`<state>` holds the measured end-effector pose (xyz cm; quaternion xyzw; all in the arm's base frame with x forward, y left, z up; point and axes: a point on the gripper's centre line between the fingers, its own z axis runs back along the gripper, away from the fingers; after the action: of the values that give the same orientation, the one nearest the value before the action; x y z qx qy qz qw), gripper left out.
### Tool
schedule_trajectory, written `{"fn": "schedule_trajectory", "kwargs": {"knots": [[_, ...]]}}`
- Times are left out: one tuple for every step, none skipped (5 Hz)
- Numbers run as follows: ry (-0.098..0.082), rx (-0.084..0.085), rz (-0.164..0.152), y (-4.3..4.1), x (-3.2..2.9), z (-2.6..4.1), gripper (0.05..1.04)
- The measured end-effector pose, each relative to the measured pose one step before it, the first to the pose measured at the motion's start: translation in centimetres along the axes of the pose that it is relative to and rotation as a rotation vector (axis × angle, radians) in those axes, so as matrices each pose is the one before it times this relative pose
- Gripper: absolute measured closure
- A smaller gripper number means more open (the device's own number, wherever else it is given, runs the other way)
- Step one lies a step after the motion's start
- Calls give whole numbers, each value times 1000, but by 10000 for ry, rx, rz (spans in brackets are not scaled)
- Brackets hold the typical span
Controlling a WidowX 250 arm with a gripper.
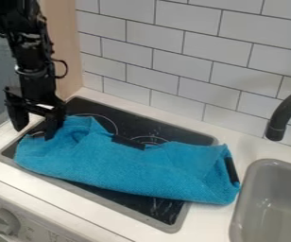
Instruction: Fold the cloth from the left to the right
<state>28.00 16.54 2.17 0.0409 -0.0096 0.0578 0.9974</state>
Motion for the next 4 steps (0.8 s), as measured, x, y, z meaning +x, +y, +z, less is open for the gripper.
{"fn": "schedule_trajectory", "kwargs": {"knots": [[-282, -108, 35, -171, 464, -91, 423], [-133, 36, 40, 92, 169, -29, 678], [-15, -42, -34, -66, 24, 0, 864], [150, -195, 243, 809, -2, 215, 979]]}}
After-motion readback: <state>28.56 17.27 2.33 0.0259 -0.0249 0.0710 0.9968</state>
